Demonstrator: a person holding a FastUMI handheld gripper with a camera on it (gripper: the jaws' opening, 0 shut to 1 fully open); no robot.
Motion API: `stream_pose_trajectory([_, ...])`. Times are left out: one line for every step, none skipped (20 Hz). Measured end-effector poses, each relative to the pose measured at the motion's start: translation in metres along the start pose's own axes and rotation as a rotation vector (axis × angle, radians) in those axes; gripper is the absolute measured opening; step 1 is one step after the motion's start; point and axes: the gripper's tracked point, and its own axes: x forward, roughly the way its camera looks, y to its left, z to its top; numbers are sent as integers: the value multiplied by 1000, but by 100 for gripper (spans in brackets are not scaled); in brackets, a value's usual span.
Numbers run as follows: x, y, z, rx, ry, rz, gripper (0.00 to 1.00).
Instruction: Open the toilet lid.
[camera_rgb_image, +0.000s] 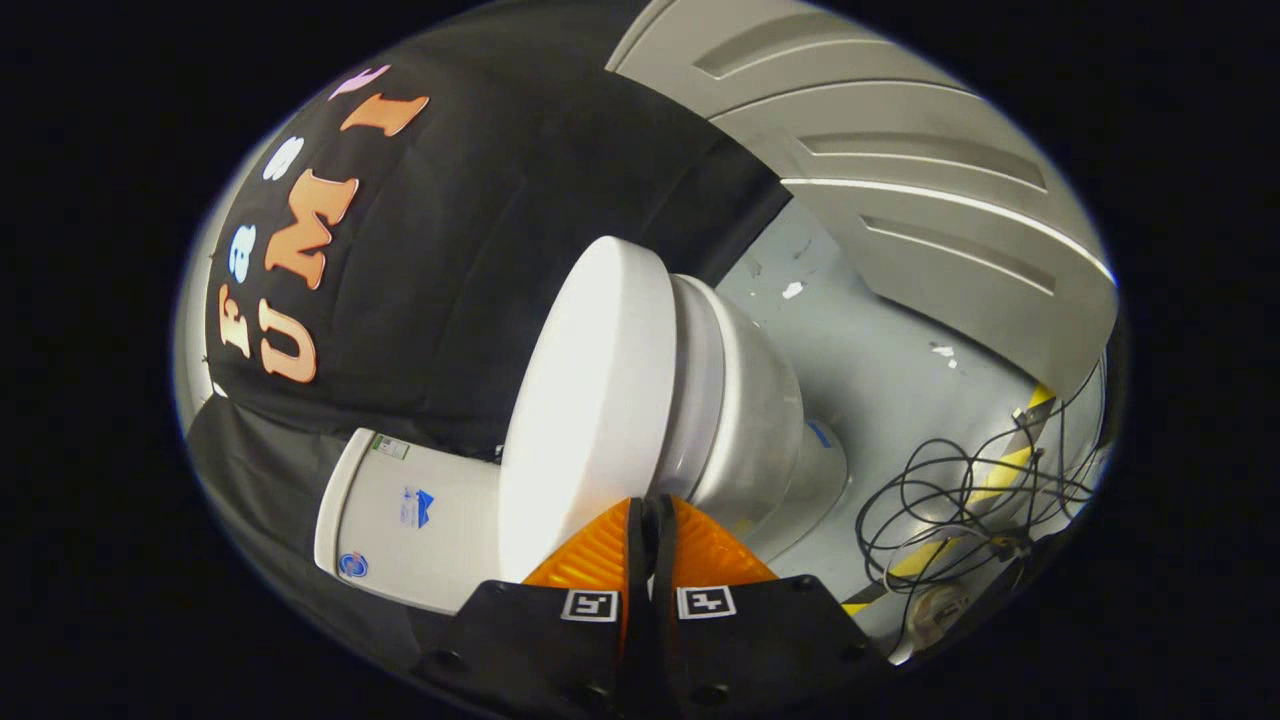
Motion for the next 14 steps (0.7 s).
stream_pose_trajectory([1,2,2,-20,-5,-16,8])
stream_pose_trajectory([3,7,9,-46,-38,-26,8])
stream_pose_trajectory([3,12,13,-73,-53,-34,8])
stream_pose_trajectory([-1,19,15,-99,-71,-39,8])
stream_pose_trajectory([-4,26,18,-122,-85,-40,8])
stream_pose_trajectory([-8,34,20,-144,-102,-46,8])
stream_pose_trajectory([-10,41,22,-171,-115,-56,8])
stream_pose_trajectory([-14,48,24,-199,-133,-67,8])
stream_pose_trajectory([-17,55,25,-224,-147,-75,8])
stream_pose_trajectory([-21,65,26,-245,-164,-79,8])
stream_pose_trajectory([-24,74,27,-270,-177,-84,8])
stream_pose_trajectory([-27,81,27,-298,-185,-90,8])
stream_pose_trajectory([-30,87,28,-328,-196,-98,8])
stream_pose_trajectory([-31,94,29,-357,-212,-112,8])
